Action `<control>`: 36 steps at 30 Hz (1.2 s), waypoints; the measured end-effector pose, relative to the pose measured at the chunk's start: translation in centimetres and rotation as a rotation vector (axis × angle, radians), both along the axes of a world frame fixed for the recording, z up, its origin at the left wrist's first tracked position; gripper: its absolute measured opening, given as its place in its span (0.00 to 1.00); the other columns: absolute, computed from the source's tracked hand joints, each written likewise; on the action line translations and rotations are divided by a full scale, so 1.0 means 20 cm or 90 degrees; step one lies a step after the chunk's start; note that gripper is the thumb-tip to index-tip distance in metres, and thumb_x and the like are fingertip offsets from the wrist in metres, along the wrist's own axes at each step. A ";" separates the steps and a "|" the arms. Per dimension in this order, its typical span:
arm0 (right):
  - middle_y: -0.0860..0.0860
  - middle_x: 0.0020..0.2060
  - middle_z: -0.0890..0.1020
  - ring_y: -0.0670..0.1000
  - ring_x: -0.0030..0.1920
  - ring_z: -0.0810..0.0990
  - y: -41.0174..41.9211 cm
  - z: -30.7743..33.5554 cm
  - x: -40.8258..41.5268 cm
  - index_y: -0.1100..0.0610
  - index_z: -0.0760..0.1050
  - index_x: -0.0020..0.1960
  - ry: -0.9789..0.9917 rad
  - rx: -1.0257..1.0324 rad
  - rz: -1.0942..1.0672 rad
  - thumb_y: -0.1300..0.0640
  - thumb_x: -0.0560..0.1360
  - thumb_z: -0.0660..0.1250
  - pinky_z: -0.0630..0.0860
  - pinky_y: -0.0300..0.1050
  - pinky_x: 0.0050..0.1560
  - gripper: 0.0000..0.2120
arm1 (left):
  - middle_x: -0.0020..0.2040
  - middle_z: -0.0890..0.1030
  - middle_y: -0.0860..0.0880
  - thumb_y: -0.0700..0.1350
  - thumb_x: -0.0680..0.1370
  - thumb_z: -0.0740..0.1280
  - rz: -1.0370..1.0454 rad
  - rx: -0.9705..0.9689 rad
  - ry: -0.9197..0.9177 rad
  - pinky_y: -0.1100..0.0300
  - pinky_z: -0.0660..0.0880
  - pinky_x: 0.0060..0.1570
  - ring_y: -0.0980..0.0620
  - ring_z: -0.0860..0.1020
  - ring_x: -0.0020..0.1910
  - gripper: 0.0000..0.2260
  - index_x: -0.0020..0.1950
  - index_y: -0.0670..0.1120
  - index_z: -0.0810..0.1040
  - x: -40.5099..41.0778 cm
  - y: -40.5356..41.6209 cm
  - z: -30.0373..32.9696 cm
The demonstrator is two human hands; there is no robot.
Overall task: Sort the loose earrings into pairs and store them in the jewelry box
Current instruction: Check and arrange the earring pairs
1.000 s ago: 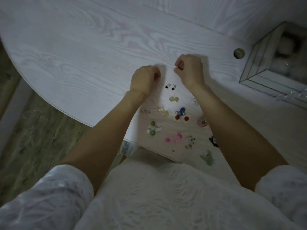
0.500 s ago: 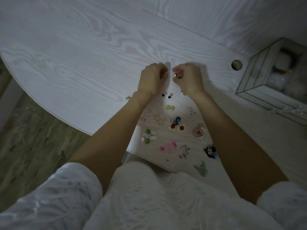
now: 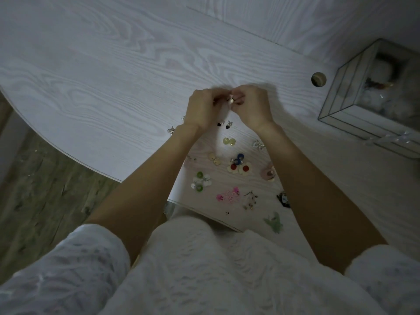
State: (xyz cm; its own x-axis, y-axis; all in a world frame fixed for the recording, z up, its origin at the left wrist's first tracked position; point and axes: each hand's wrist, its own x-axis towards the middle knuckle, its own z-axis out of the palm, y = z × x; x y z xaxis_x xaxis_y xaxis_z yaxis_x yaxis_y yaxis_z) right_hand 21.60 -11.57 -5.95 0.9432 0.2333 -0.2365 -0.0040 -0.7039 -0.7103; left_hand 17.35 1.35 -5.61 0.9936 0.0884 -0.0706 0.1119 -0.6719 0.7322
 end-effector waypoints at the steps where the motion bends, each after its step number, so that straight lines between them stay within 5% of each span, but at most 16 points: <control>1: 0.56 0.49 0.83 0.45 0.43 0.78 0.00 0.00 0.00 0.62 0.78 0.56 0.001 0.000 0.003 0.67 0.70 0.68 0.76 0.38 0.51 0.14 | 0.51 0.84 0.49 0.40 0.77 0.63 -0.005 -0.014 0.006 0.61 0.75 0.53 0.54 0.81 0.50 0.11 0.56 0.48 0.81 -0.01 0.01 0.00; 6: 0.56 0.51 0.81 0.46 0.43 0.78 -0.03 0.03 -0.02 0.60 0.77 0.58 -0.013 -0.021 0.025 0.67 0.72 0.67 0.73 0.34 0.48 0.15 | 0.54 0.82 0.48 0.36 0.77 0.60 -0.013 0.022 0.008 0.64 0.73 0.52 0.52 0.79 0.51 0.13 0.58 0.45 0.79 -0.07 0.10 0.03; 15: 0.56 0.52 0.81 0.53 0.51 0.80 -0.05 0.11 -0.22 0.60 0.76 0.60 -0.014 -0.134 0.108 0.67 0.73 0.66 0.76 0.43 0.56 0.15 | 0.48 0.80 0.42 0.37 0.74 0.63 -0.124 0.186 0.056 0.55 0.71 0.44 0.43 0.78 0.46 0.10 0.53 0.41 0.80 -0.19 0.07 0.03; 19: 0.57 0.52 0.81 0.53 0.51 0.80 -0.01 0.08 -0.25 0.61 0.77 0.59 0.001 -0.114 0.082 0.70 0.72 0.65 0.77 0.45 0.56 0.16 | 0.48 0.81 0.43 0.37 0.74 0.62 -0.111 0.179 0.082 0.61 0.66 0.41 0.44 0.78 0.46 0.11 0.52 0.43 0.81 -0.20 0.02 0.03; 24: 0.56 0.53 0.81 0.50 0.51 0.80 -0.02 0.06 -0.28 0.61 0.77 0.58 0.015 -0.077 0.048 0.71 0.72 0.66 0.77 0.41 0.55 0.16 | 0.48 0.81 0.40 0.36 0.75 0.62 -0.108 0.136 0.079 0.53 0.73 0.46 0.42 0.78 0.47 0.13 0.56 0.42 0.80 -0.25 -0.02 0.02; 29: 0.55 0.54 0.79 0.50 0.49 0.80 -0.07 0.09 -0.33 0.60 0.77 0.57 -0.009 -0.044 0.051 0.69 0.73 0.66 0.78 0.41 0.52 0.14 | 0.57 0.77 0.43 0.37 0.75 0.62 -0.073 0.095 0.075 0.57 0.71 0.48 0.45 0.77 0.52 0.18 0.65 0.44 0.72 -0.36 -0.04 0.08; 36: 0.54 0.54 0.80 0.52 0.52 0.79 -0.23 0.19 -0.47 0.58 0.77 0.58 -0.105 -0.093 0.102 0.63 0.76 0.63 0.75 0.44 0.53 0.12 | 0.51 0.81 0.48 0.42 0.77 0.63 -0.049 0.137 -0.010 0.54 0.75 0.43 0.47 0.76 0.50 0.12 0.60 0.46 0.76 -0.60 -0.14 0.13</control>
